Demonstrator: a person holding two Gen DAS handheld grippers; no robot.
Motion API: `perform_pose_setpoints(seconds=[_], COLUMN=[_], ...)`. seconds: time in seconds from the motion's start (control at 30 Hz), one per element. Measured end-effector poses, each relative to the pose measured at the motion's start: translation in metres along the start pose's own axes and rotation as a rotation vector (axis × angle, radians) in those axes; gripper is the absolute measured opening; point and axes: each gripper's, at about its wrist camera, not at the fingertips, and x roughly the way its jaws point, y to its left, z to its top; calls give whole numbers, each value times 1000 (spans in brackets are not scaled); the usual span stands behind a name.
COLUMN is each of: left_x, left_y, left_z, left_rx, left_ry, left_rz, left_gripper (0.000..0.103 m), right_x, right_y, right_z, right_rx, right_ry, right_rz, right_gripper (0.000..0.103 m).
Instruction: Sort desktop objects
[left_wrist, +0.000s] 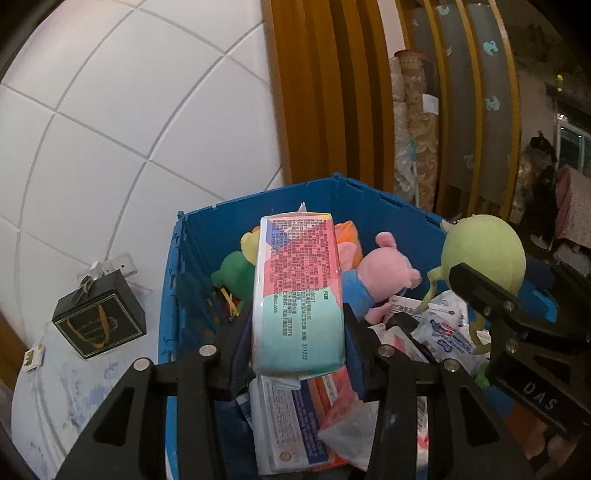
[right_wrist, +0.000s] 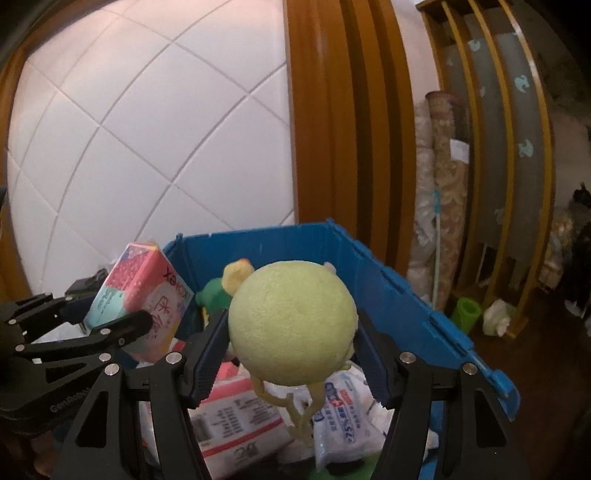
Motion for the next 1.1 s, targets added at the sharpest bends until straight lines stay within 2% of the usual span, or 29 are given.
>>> perform_pose_setpoints(seconds=[0.23, 0.37, 0.4, 0.43, 0.5, 0.6, 0.63, 0.7, 0.8, 0.9, 1.1], left_x=[17, 23, 23, 22, 16, 8, 5, -3, -12, -21, -37], left_y=[-10, -13, -12, -11, -9, -3, -1, 1, 6, 11, 11], left_z=[11, 13, 13, 13, 12, 10, 9, 5, -1, -8, -17], left_rx=[-2, 0, -5, -9, -9, -21, -27, -32, -48, -63, -34], left_ry=[29, 45, 47, 42, 22, 9, 7, 5, 23, 40, 27], left_rz=[50, 67, 66, 68, 97, 96, 89, 87, 90, 64, 84], left_gripper=[43, 47, 49, 56, 65, 80, 80, 82, 92, 92, 92], right_x=[26, 37, 38, 40, 42, 40, 37, 35, 26, 13, -3], right_y=[-6, -7, -8, -10, -13, -22, -24, -27, -27, -25, -17], right_z=[-1, -2, -2, -2, -3, -3, -4, -4, -5, -8, -14], right_rx=[-22, -30, -30, -29, -18, 1, 7, 6, 7, 3, -24], right_ry=[67, 99, 108, 113, 129, 126, 126, 133, 144, 152, 181], right_rz=[17, 17, 12, 11, 10, -10, -8, -13, -12, -14, -22], right_gripper=[66, 67, 69, 72, 92, 102, 103, 103, 103, 103, 103])
